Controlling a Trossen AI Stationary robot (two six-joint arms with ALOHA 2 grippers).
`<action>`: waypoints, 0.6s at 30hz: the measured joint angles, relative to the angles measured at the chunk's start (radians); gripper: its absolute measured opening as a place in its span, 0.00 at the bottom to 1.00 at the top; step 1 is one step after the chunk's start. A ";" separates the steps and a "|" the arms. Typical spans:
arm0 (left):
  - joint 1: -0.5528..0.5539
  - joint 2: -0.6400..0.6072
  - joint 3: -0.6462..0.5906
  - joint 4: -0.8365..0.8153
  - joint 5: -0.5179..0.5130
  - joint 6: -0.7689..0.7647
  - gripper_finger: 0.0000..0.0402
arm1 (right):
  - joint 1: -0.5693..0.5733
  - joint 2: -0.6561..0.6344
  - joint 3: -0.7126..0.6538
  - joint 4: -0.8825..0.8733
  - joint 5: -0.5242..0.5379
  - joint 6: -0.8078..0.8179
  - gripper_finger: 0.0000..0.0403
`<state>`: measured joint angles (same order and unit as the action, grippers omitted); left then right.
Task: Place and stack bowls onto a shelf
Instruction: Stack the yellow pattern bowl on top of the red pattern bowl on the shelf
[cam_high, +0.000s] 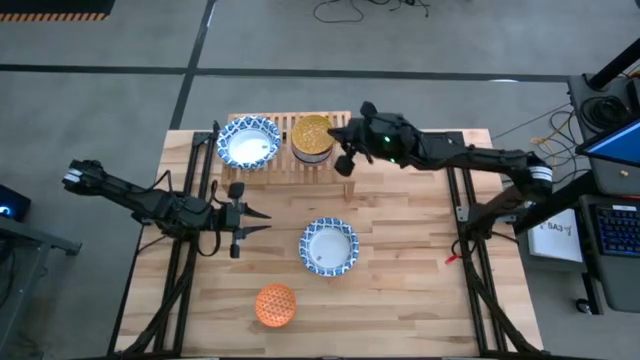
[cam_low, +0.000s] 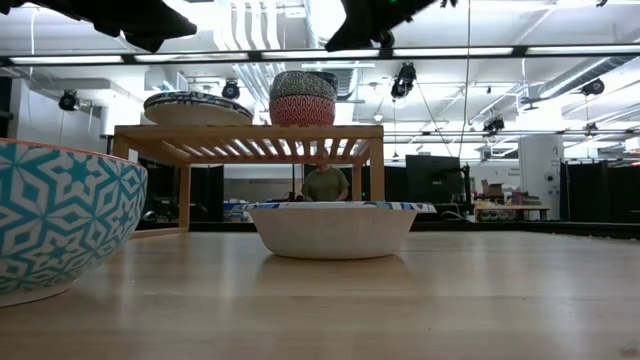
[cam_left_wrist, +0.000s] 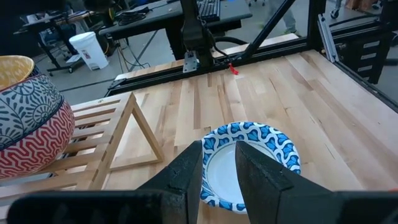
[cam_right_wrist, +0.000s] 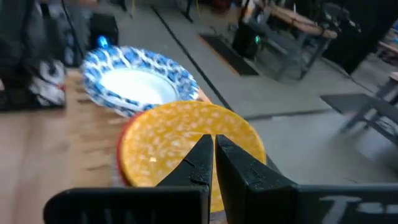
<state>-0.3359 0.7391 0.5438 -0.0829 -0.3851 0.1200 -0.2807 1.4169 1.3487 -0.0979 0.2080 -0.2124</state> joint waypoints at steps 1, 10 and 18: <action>0.000 0.000 0.001 -0.001 0.000 0.000 0.20 | -0.003 -0.017 -0.043 0.046 -0.003 0.011 0.02; 0.000 0.000 0.014 0.000 0.002 -0.008 0.20 | -0.034 -0.071 -0.317 0.398 -0.001 0.062 0.02; 0.000 0.000 0.014 0.000 0.002 -0.008 0.20 | -0.042 -0.046 -0.374 0.470 -0.003 0.088 0.02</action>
<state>-0.3359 0.7391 0.5583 -0.0832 -0.3832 0.1116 -0.3225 1.3704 0.9749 0.3722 0.2055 -0.1244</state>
